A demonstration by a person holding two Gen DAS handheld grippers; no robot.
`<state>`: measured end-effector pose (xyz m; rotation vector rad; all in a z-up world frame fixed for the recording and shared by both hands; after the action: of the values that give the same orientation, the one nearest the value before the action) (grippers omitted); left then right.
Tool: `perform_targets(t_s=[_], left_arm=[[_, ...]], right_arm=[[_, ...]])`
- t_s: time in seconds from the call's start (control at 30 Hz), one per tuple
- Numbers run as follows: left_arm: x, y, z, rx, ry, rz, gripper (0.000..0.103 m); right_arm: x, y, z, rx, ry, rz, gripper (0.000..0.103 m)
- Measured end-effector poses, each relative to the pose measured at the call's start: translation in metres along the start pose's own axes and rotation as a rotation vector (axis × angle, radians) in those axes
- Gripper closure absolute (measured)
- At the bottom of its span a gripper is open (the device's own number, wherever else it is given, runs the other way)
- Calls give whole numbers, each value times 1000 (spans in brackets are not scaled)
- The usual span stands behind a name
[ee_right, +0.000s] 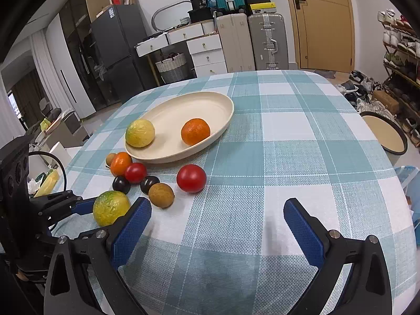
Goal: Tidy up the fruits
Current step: 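Grasp the second green citrus with the left gripper while the right grasps a small brown fruit, then carry the green citrus with the left gripper while the right carries the brown fruit over the plate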
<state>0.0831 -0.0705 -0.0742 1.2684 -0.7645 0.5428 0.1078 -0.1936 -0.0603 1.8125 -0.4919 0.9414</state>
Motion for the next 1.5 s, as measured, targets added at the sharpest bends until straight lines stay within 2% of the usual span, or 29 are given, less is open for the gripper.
perform_targets(t_s=[0.2,0.4,0.47,0.53,0.6,0.77,0.83,1.5], left_arm=[[7,10,-8,11,13,42,57],[16,26,-28,61,52,101,57],[18,30,-37,80,65,114,57],[19,34,-46,89,82,121,57],[20,37,-54,97,98,126,57],[18,39,-70,112,128,124,57],[17,39,-74,116,136,122,57],[15,34,-83,121,157,116,57]], right_arm=[[0,-1,1,-8,-9,-8,0],[-5,-14,-19,34,42,-62,1],[-6,-19,-29,63,62,-78,4],[-7,-24,-40,92,84,-102,16],[-8,-28,-47,107,98,-118,23],[-10,-34,-62,160,121,-142,34],[-9,-37,-66,169,134,-150,42],[-12,-48,-71,111,242,-164,72]])
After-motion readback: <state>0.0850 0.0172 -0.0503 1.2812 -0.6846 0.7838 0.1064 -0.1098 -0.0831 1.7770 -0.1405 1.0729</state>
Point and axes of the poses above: each gripper's, at about its wrist camera, not at the fingertips, and y roughly against the way its jaws point, z to its right, x to its top, the point moved 4 cm from there along -y, roughly the way its jaws point, and after that the axes turned 8 degrees about z, right-handed, at the moved point
